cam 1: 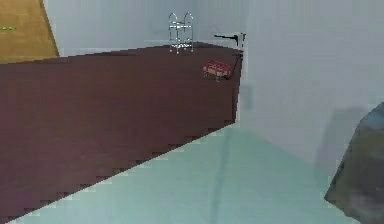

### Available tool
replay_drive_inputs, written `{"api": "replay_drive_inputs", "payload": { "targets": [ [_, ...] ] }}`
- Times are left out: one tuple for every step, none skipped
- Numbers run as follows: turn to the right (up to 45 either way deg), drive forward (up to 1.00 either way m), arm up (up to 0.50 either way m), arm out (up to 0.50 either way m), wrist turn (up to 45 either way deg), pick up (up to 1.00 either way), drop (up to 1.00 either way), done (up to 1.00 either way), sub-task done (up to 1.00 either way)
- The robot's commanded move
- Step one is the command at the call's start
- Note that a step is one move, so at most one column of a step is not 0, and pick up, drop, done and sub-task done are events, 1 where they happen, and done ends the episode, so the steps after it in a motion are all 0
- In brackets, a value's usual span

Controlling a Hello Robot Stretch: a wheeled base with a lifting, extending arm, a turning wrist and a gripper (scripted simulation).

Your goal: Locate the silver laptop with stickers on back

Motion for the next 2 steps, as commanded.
{"api": "replay_drive_inputs", "payload": {
  "targets": [
    [0.0, 1.00, 0.00, 0.00, 0.0, 0.00, 0.00, 0.00, 0.00],
    [0.0, 1.00, 0.00, 0.00, 0.0, 0.00, 0.00, 0.00, 0.00]
  ]
}}
